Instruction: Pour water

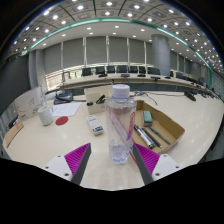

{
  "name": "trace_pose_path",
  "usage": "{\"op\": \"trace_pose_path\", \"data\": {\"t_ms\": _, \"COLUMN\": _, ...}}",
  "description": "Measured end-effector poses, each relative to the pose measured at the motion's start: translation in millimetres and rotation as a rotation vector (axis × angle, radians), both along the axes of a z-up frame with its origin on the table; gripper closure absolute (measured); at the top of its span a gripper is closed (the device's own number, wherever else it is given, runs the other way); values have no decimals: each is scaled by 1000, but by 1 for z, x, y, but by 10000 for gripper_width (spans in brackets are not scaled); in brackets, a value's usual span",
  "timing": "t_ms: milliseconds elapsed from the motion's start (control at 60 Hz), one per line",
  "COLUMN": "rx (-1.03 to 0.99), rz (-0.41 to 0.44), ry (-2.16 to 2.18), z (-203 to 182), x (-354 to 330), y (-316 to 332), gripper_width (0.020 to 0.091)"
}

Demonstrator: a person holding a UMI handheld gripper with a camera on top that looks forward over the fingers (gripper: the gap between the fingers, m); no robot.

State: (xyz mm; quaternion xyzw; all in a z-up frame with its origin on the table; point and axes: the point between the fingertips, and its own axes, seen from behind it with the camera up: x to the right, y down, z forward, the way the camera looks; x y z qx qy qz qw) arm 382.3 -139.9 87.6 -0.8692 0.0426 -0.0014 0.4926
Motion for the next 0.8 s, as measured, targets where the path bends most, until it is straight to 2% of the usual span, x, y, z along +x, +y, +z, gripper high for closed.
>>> {"op": "trace_pose_path", "data": {"t_ms": 217, "rx": 15, "rz": 14, "ry": -15, "z": -25, "x": 8, "y": 34, "gripper_width": 245}}
{"op": "trace_pose_path", "data": {"t_ms": 300, "rx": 39, "rz": 13, "ry": -25, "z": -26, "x": 10, "y": 43, "gripper_width": 269}}
{"op": "trace_pose_path", "data": {"t_ms": 433, "rx": 83, "rz": 8, "ry": -30, "z": -26, "x": 12, "y": 55, "gripper_width": 414}}
{"op": "trace_pose_path", "data": {"t_ms": 467, "rx": 92, "rz": 1, "ry": -38, "z": -25, "x": 15, "y": 58, "gripper_width": 481}}
{"op": "trace_pose_path", "data": {"t_ms": 500, "rx": 99, "rz": -7, "ry": -45, "z": -24, "x": 19, "y": 61, "gripper_width": 583}}
{"op": "trace_pose_path", "data": {"t_ms": 517, "rx": 102, "rz": -9, "ry": -47, "z": -24, "x": 20, "y": 61, "gripper_width": 602}}
{"op": "trace_pose_path", "data": {"t_ms": 617, "rx": 106, "rz": -2, "ry": -41, "z": -23, "x": 19, "y": 63, "gripper_width": 616}}
{"op": "trace_pose_path", "data": {"t_ms": 800, "rx": 100, "rz": -14, "ry": -59, "z": -21, "x": 22, "y": 62, "gripper_width": 731}}
